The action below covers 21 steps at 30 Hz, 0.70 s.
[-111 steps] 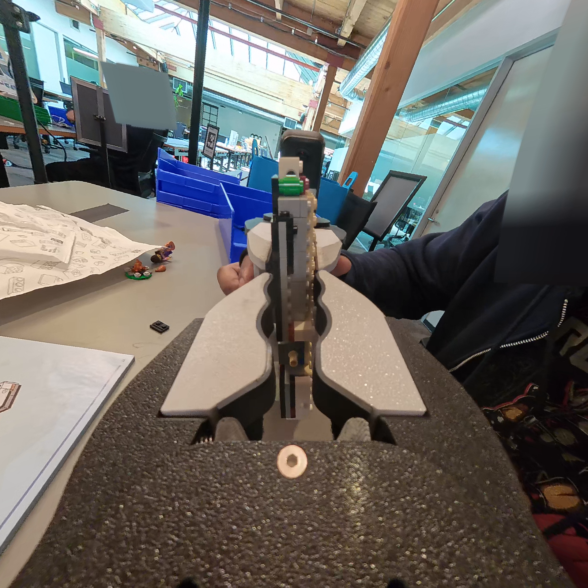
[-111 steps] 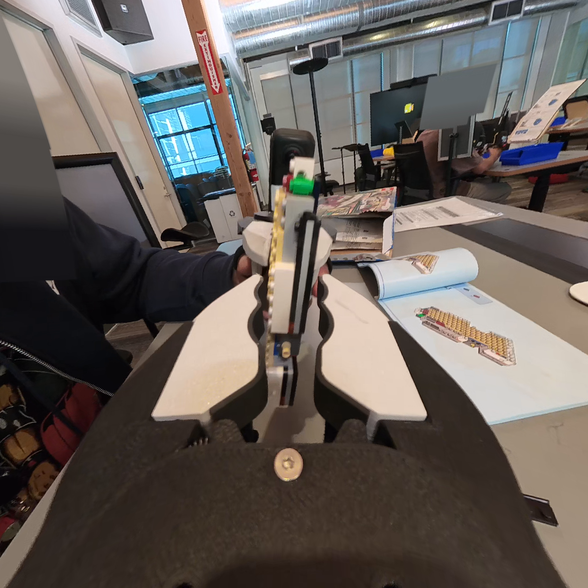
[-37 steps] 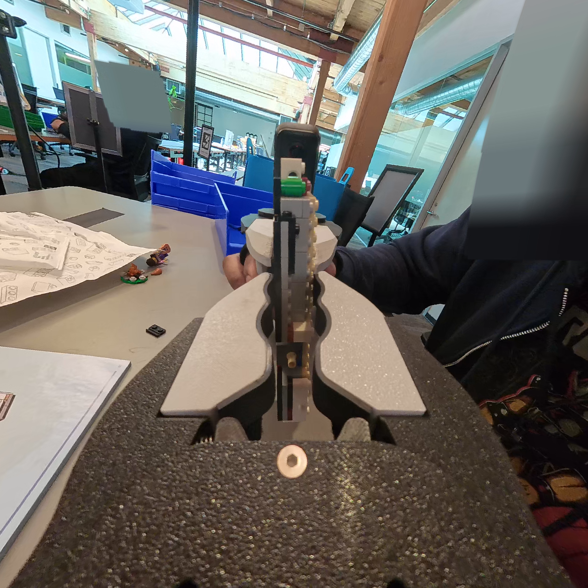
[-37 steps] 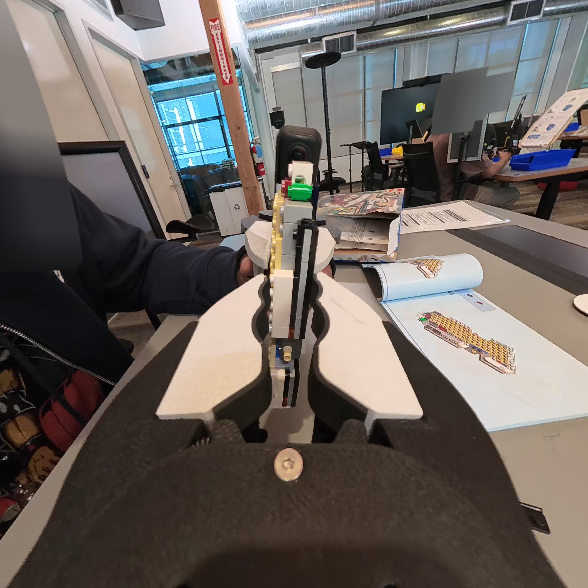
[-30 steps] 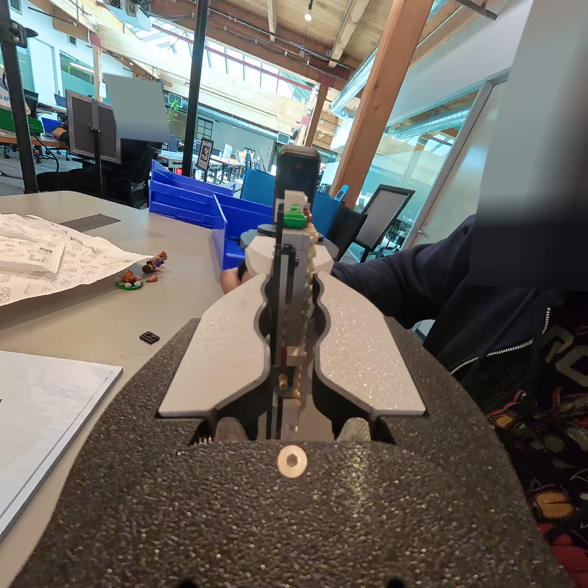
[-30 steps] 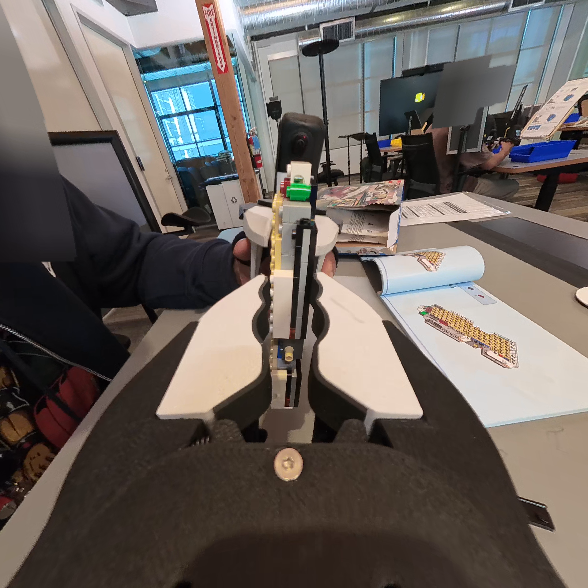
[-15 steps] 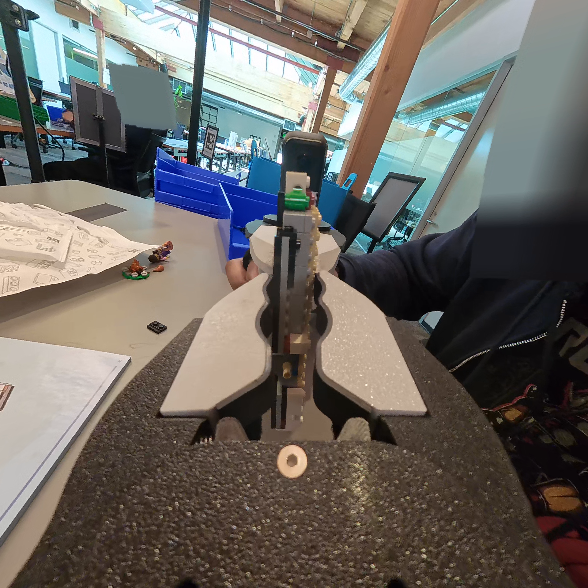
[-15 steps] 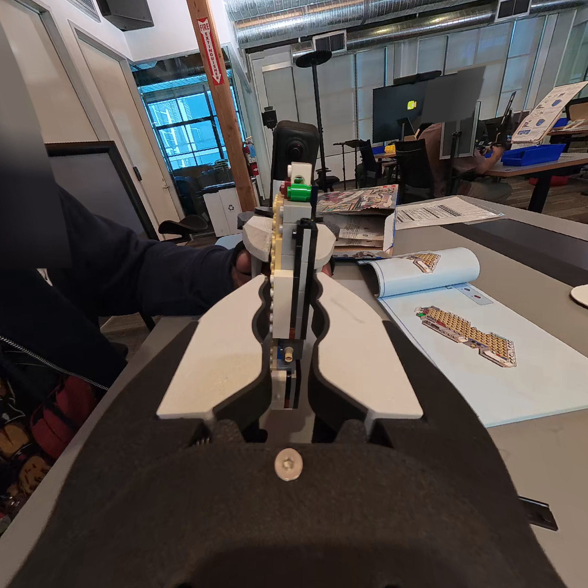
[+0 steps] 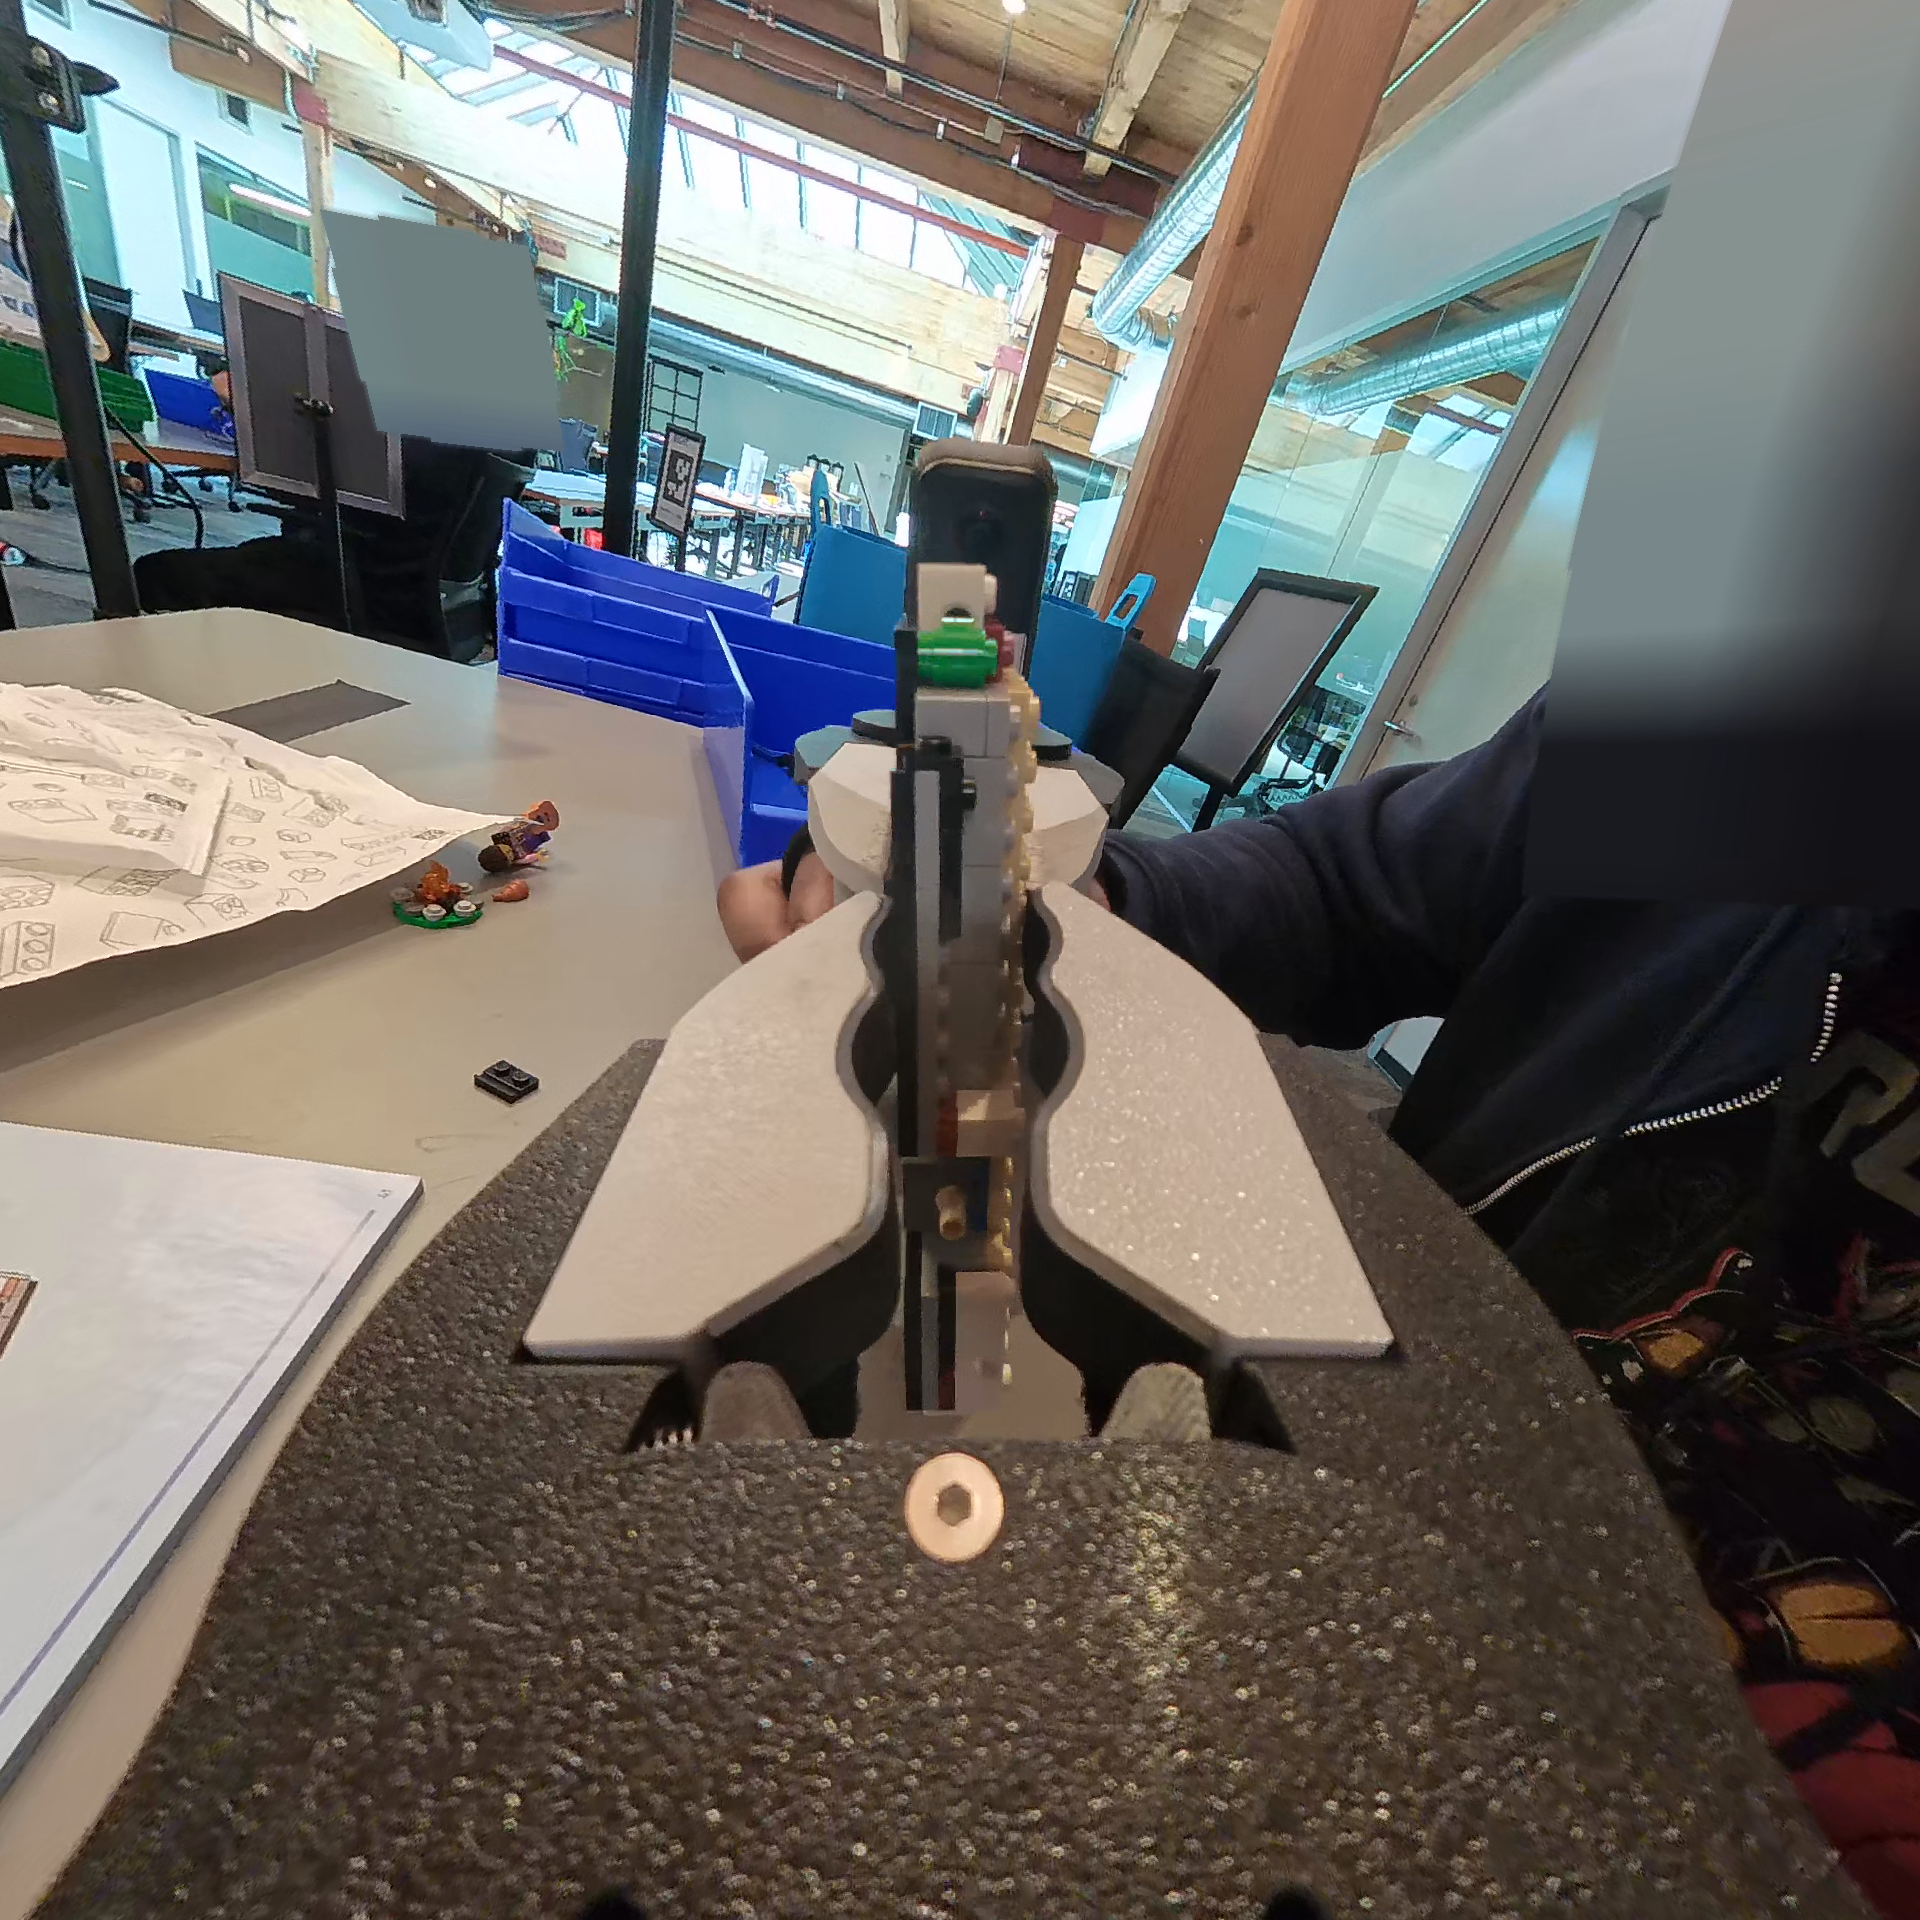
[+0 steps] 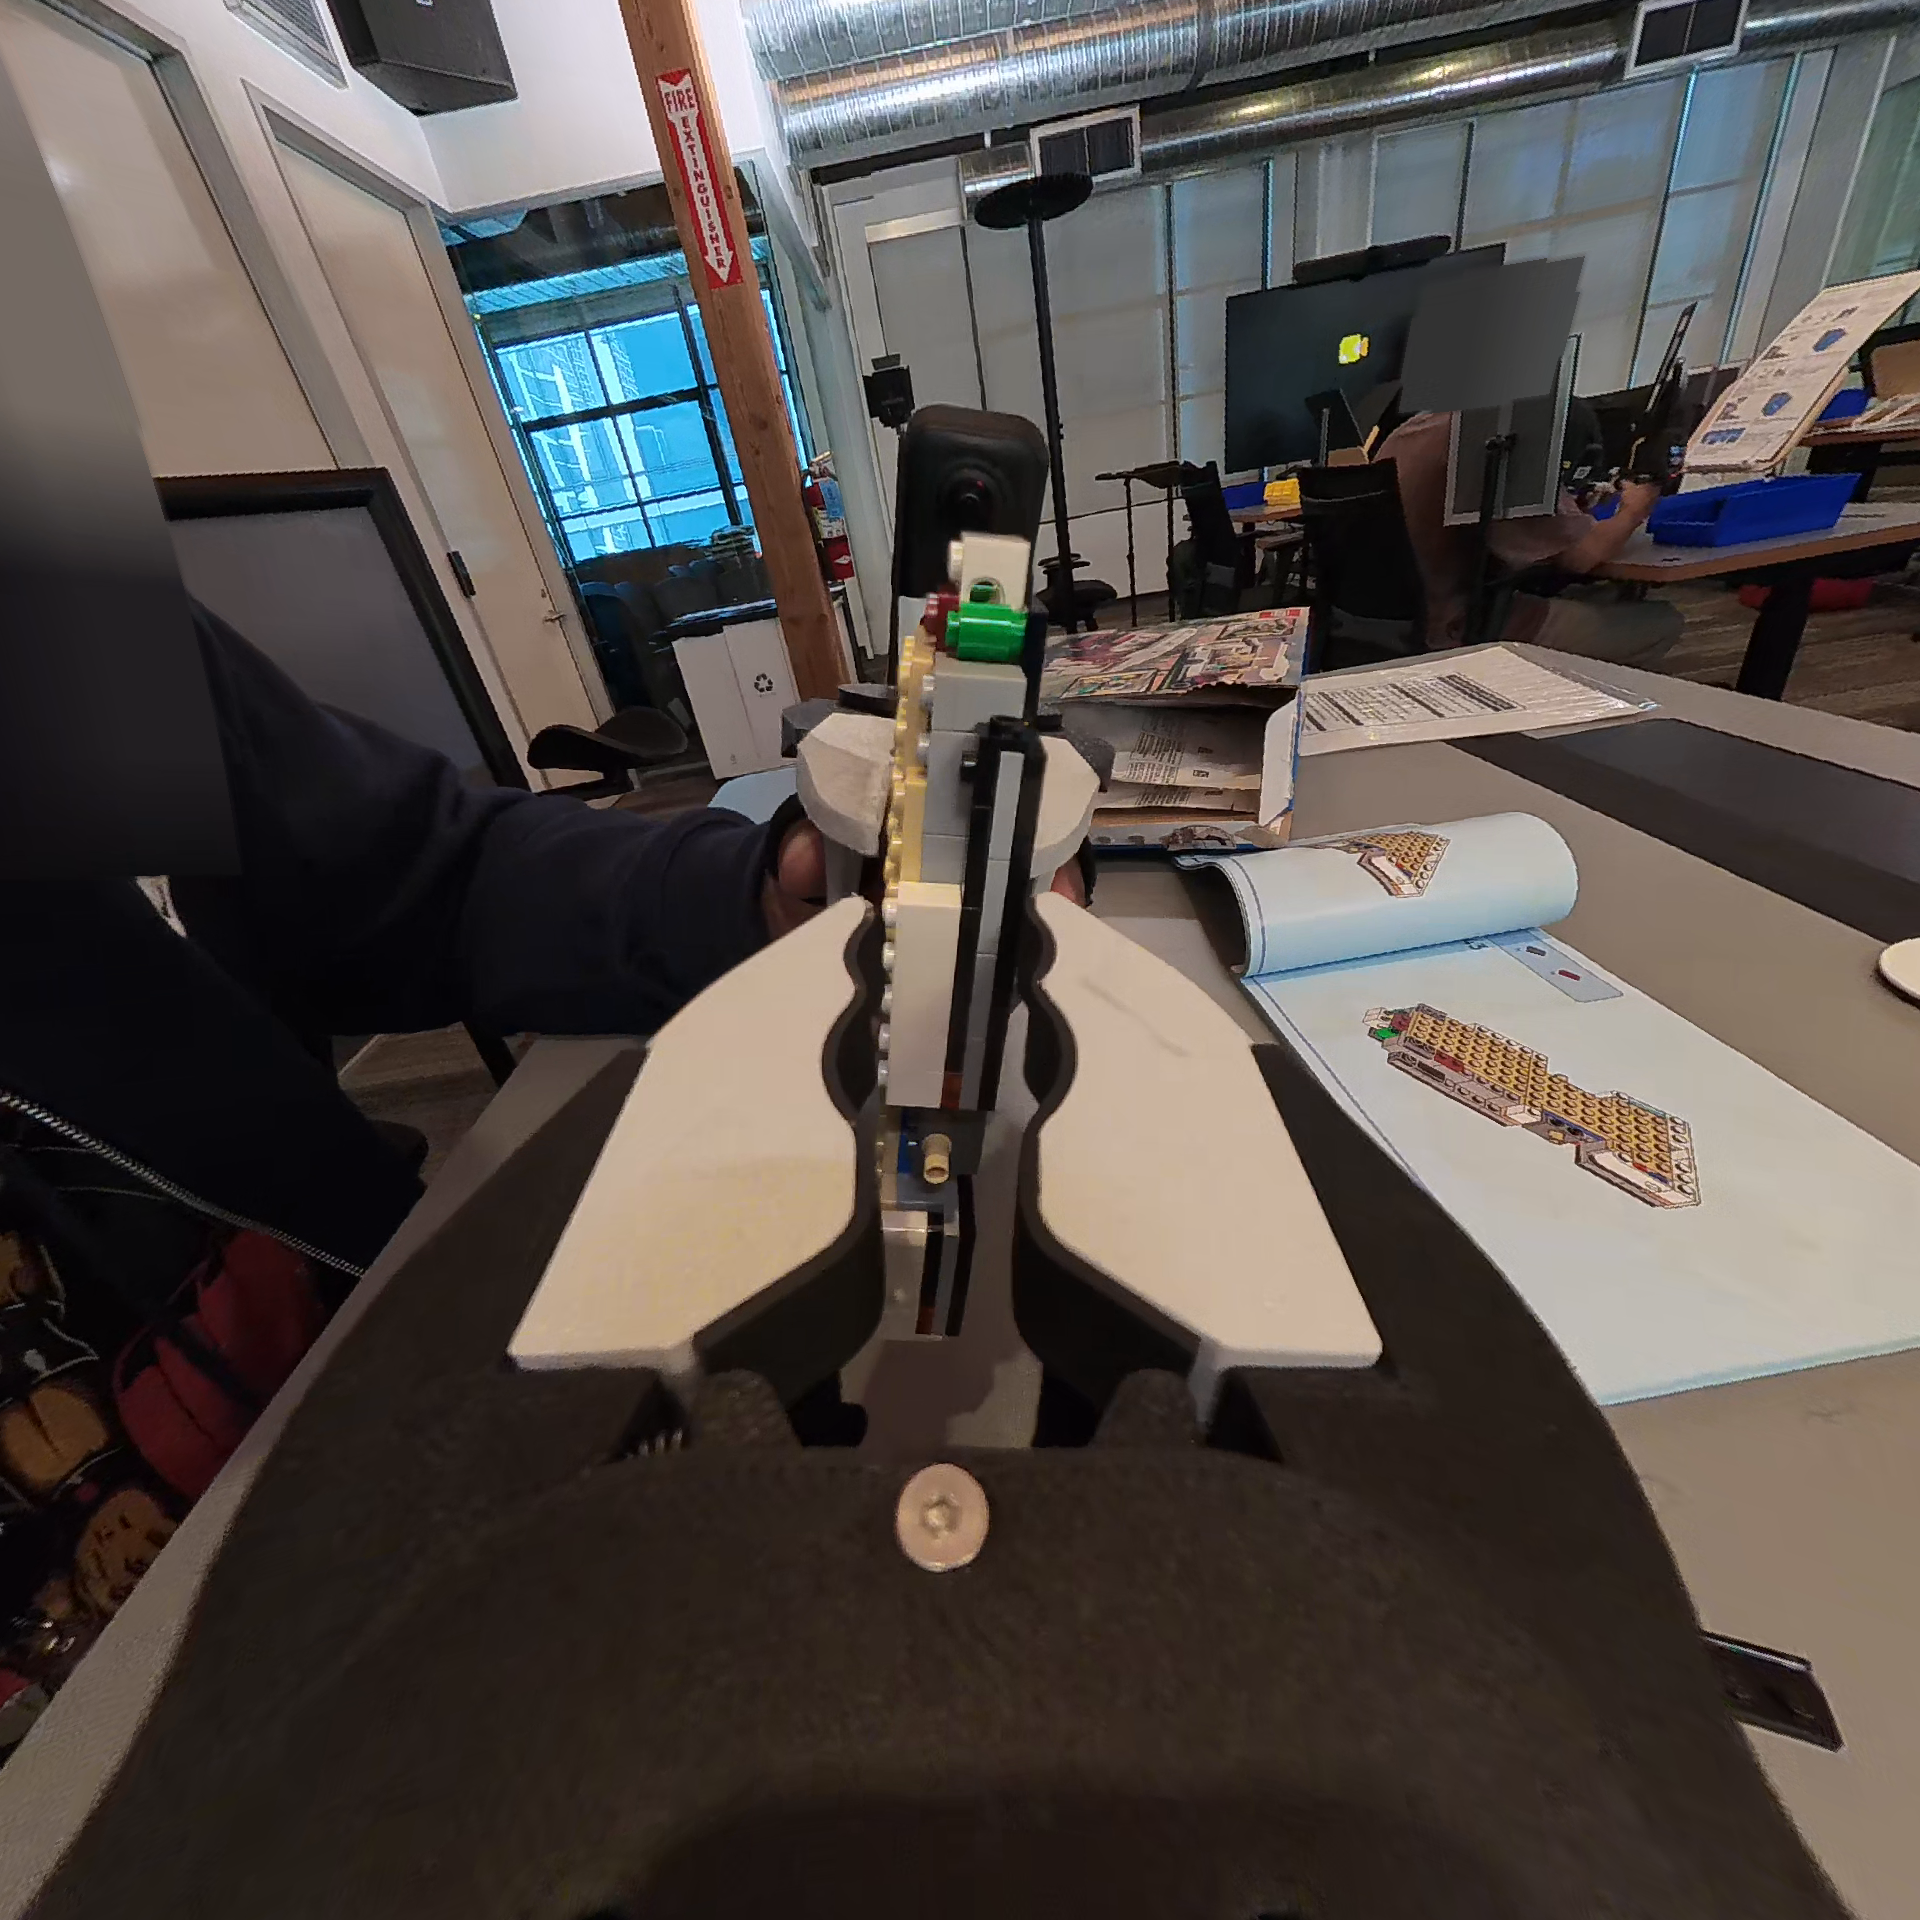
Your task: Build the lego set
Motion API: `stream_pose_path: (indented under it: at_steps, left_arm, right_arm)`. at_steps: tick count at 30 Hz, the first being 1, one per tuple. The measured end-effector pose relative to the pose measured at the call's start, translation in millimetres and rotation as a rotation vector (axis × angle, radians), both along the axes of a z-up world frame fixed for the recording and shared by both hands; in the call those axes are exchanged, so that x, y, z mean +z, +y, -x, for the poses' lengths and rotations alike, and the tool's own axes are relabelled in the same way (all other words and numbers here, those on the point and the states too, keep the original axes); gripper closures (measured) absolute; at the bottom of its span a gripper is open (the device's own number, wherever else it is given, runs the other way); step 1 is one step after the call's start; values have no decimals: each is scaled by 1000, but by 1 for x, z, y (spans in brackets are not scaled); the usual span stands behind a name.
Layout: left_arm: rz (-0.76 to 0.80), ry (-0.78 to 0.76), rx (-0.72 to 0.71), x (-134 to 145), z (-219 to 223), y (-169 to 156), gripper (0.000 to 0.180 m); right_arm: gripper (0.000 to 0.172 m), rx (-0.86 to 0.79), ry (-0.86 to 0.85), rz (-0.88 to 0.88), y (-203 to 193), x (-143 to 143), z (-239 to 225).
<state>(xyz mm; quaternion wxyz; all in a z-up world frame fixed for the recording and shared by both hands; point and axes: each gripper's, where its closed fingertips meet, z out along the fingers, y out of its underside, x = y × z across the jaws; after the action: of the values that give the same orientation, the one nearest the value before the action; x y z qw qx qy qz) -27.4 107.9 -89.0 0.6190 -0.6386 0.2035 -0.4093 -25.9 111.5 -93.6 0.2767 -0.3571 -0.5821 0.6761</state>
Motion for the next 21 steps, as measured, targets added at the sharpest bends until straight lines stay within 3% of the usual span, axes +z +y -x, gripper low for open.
stream_pose_path:
  at_steps: [6,21]
  left_arm:
    - [-17,6,14,2,3,0,158]
    - [-6,40,18,-4,0,1,157]
  right_arm:
    - [141,-63,38,-10,8,7,0]
    - [147,-41,28,-22,6,5,0]
